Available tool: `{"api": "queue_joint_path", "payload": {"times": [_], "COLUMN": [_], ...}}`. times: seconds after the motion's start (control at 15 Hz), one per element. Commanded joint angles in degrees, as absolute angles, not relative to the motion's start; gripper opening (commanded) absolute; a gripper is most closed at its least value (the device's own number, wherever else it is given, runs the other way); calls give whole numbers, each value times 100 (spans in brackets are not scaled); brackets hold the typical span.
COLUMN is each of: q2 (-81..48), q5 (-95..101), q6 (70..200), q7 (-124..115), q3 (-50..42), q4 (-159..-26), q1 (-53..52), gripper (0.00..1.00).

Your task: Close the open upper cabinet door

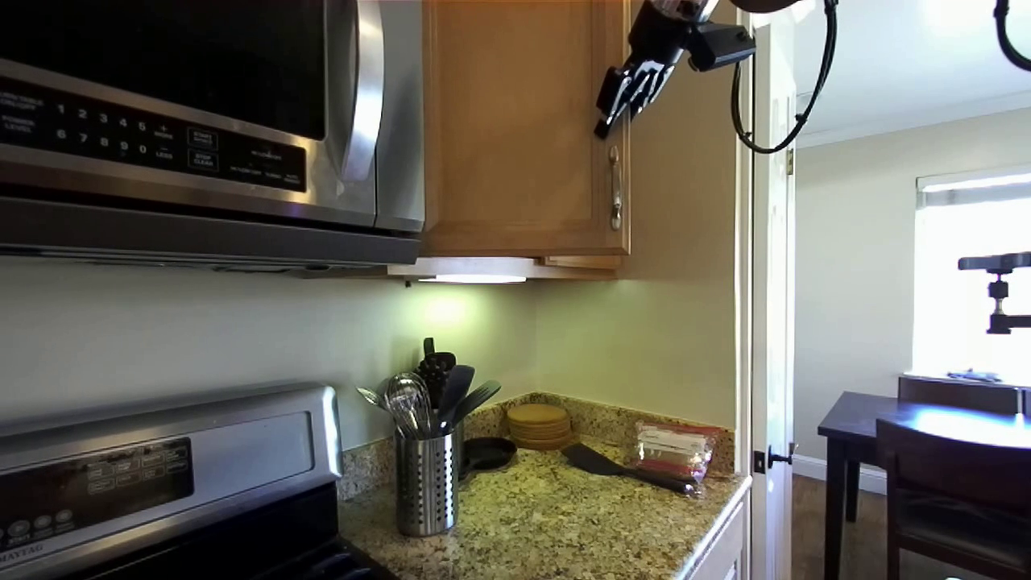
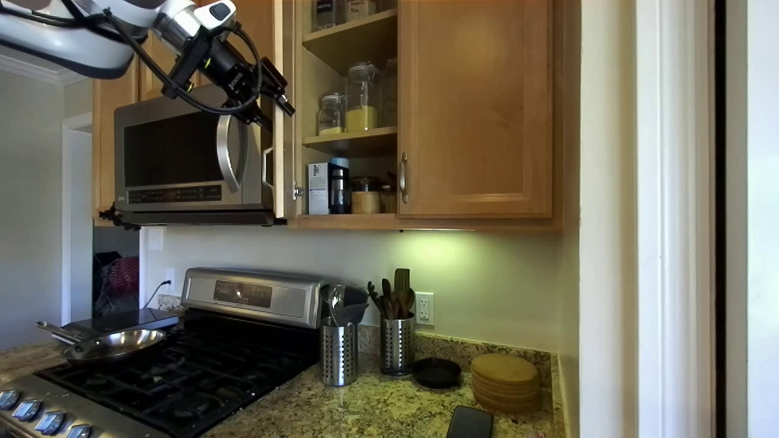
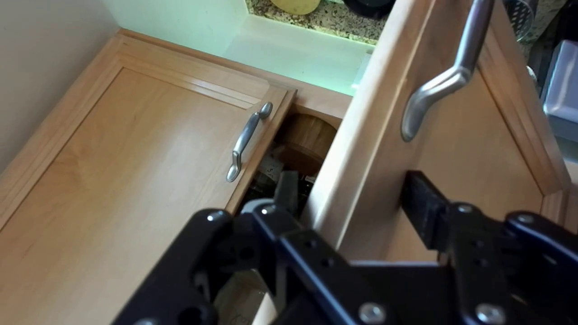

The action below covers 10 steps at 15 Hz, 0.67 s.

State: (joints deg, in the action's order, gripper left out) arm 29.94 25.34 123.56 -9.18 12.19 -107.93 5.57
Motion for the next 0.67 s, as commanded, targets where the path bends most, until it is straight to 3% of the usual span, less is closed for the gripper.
{"api": "queue_joint_path", "payload": {"times": [0.0,0.07,0.27,0.6], "q2": [2571,2461,2059,1489], "q5": [2972,2963,3139,3306], "q6": [12351,12339,12290,12155], "q7": [-1086,-1086,-1092,-1100], "q3": [1225,1198,1141,954], "q4": [-10594,-10527,-10361,-10133], "q1": [767,785,834,679], "gripper": [36,86,98,100]}}
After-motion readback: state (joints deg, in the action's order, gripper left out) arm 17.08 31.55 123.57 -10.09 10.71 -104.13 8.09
